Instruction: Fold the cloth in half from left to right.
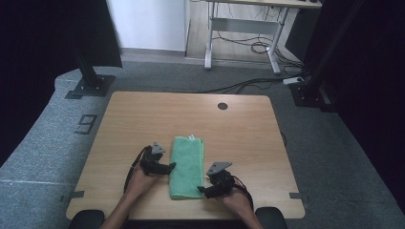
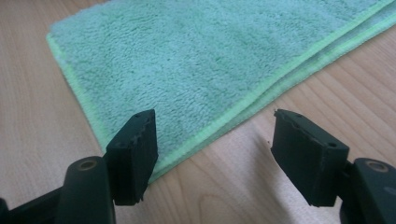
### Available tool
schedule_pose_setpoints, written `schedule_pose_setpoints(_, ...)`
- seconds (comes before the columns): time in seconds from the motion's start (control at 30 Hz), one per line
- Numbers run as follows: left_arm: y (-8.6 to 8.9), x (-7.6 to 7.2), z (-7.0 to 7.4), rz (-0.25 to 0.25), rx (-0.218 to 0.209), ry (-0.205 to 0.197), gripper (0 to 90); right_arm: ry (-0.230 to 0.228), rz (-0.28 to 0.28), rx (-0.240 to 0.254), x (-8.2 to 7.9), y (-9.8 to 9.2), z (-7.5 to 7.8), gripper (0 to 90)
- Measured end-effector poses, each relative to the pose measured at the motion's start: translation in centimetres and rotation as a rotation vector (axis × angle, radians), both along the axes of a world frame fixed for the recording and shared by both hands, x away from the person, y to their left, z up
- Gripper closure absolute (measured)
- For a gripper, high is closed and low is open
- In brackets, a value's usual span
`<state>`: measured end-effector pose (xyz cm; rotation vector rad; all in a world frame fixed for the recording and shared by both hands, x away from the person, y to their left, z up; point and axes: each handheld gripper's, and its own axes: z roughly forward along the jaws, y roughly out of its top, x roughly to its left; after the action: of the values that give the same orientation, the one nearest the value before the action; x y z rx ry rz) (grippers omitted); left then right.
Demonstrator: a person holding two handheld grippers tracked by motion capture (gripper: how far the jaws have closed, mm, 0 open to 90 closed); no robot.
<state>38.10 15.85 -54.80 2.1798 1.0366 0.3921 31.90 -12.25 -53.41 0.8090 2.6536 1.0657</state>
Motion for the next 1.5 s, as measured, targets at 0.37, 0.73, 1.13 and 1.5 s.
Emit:
schedule_pose_setpoints(0.37,0.0,0.0,0.0,0.0,0.001,0.0,14.4,0.019,-0.023,0.016,1.5,-0.3,0.2,28.7)
schedule_pose_setpoints(0.73,0.0,0.0,0.0,0.0,0.0,0.0,14.4,0.018,-0.044,0.01,3.2,0.1,0.6,26.6)
schedule_pose_setpoints(1.13,0.0,0.0,0.0,0.0,0.001,0.0,14.4,0.003,-0.066,0.008,5.1,0.3,1.2,28.0)
schedule_pose_setpoints(1.5,0.0,0.0,0.0,0.0,0.001,0.0,14.4,0.005,-0.084,0.011,6.8,0.6,1.4,30.4)
